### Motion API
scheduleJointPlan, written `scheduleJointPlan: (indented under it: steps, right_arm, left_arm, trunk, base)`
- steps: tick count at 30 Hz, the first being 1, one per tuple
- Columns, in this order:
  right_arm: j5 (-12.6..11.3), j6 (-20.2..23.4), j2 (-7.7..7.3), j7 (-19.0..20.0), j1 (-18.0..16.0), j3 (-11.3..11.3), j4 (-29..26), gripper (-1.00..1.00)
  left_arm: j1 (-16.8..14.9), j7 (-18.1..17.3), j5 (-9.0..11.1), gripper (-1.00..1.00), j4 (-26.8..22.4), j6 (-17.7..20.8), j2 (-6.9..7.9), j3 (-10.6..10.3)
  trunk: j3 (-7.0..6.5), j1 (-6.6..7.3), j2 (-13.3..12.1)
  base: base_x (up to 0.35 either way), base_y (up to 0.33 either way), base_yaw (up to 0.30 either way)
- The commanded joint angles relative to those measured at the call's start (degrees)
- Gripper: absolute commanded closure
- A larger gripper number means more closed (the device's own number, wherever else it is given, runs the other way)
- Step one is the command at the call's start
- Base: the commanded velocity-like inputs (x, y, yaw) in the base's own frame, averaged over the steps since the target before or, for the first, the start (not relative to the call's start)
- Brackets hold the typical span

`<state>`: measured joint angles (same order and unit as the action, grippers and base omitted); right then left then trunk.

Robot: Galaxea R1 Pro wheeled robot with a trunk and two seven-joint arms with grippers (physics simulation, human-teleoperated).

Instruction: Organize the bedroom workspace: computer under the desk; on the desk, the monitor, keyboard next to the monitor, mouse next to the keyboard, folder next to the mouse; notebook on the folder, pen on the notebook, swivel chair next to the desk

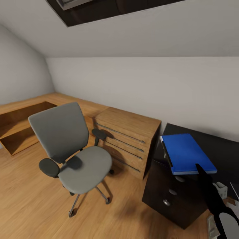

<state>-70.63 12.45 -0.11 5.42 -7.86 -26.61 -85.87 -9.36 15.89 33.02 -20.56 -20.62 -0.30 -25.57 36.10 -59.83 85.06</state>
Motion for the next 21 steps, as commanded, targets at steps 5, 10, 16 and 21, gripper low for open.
scheduleJointPlan:
  steps: [5,10,16,21]
  right_arm:
    - [-0.47,0.33,0.02,0.14,-0.05,-0.11,0.0,1.0]
    - [-0.4,0.29,0.02,0.16,-0.05,-0.11,0.04,1.0]
    - [-0.4,0.29,0.02,0.13,-0.05,-0.11,0.01,1.0]
    - [-0.39,0.29,0.02,0.12,-0.05,-0.11,0.04,1.0]
  left_arm:
    - [-0.03,0.46,0.3,-1.0,-0.01,-0.21,0.03,-0.53]
    - [-0.04,0.46,0.35,-1.0,-0.01,-0.21,0.03,-0.54]
    - [-0.04,0.46,0.38,-1.0,-0.01,-0.21,0.03,-0.54]
    - [-0.05,0.46,0.38,-1.0,-0.01,-0.21,0.03,-0.54]
  trunk:
    - [0.3,0.0,0.03]
    - [0.54,0.0,0.03]
    - [0.84,0.0,0.03]
    - [1.08,0.0,0.03]
  base:
    - [0.0,0.0,-0.249]
    - [0.0,0.0,-0.249]
    - [0.0,0.0,-0.249]
    - [0.0,0.0,-0.249]
